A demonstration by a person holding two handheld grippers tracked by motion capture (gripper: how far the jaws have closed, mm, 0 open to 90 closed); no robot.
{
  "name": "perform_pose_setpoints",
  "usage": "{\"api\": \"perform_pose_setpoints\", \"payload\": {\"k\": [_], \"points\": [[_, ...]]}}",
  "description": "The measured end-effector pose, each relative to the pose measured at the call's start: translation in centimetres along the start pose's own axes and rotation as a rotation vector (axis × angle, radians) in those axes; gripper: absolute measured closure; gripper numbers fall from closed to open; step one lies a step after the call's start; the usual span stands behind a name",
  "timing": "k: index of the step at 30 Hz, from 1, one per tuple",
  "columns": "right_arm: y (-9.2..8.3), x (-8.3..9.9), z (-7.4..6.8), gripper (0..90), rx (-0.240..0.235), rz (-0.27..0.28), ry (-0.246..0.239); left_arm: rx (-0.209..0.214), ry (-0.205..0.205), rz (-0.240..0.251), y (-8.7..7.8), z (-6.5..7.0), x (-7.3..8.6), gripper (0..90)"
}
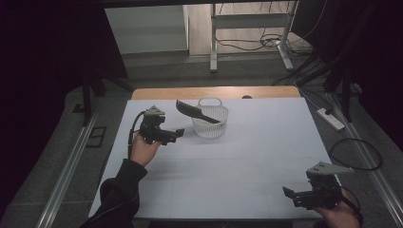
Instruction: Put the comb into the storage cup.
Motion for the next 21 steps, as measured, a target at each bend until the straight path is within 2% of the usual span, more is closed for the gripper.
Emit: {"api": "perform_pose_setpoints", "payload": {"k": [14, 21], "points": [[-0.1, 0.1, 0.0, 0.0, 0.003, 0.000, -0.001, 0.035, -0.004, 0.006, -1.6, 0.6, 0.7, 1.3], [-0.1, 0.1, 0.0, 0.0, 0.005, -0.002, -0.002, 0.037, -0.002, 0.006, -2.0, 0.8, 1.0, 1.3]]}}
Point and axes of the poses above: each handheld gripper's, and its own axes: y roughly forward along the jaws, x roughly out of its underside, z roughly to its right, the point moved 8 cm from there along y, roughly forward along the jaws, and after that the axes turned 2 degrees about z, right-handed, at the moved point
